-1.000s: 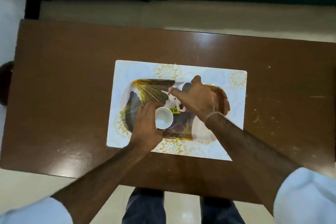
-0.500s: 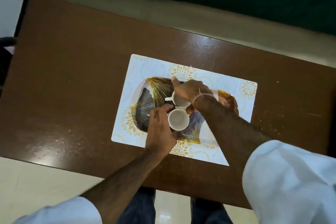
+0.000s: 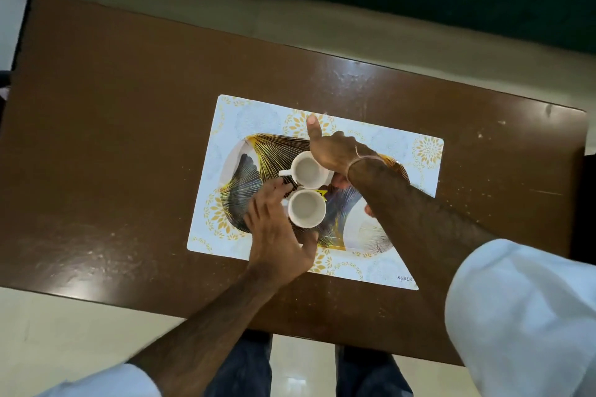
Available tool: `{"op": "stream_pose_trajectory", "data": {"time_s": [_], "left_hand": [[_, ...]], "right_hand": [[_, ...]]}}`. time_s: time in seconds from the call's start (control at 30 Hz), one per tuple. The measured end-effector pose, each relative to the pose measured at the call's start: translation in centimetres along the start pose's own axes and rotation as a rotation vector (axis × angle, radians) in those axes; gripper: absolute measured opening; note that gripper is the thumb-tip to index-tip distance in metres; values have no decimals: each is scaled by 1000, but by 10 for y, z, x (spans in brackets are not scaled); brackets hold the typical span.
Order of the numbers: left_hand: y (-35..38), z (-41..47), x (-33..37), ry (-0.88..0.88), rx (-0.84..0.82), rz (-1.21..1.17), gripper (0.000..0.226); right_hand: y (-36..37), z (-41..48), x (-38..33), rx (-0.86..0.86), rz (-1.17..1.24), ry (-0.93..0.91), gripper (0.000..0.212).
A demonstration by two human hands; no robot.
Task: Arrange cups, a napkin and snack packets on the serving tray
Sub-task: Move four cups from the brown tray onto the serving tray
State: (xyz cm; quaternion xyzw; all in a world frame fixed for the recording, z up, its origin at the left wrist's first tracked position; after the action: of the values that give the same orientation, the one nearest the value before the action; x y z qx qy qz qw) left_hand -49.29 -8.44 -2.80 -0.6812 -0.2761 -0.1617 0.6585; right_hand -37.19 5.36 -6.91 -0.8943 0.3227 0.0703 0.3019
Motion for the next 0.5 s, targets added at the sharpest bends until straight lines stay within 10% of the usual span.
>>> {"op": "stream_pose_trajectory", "data": {"time_s": [0.27, 0.5], "left_hand": [[5, 63, 76, 166, -61, 90, 63], [108, 96, 190, 270, -357, 149, 59]], "right_hand": [[-91, -13, 49, 237, -18, -427, 36], [-196, -19, 183, 418, 86, -348, 31]]}}
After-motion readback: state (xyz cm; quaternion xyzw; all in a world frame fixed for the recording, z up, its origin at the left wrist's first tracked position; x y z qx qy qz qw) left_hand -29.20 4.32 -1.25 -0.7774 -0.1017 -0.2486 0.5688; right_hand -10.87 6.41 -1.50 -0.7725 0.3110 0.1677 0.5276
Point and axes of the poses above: each hand's wrist, its own z-axis towards the middle knuckle, its own y-axis out of the palm, x = y × z, the point moved 9 cm from there along z, towards the middle knuckle, and after that the axes turned 6 degrees about z, right-handed, at the moved point
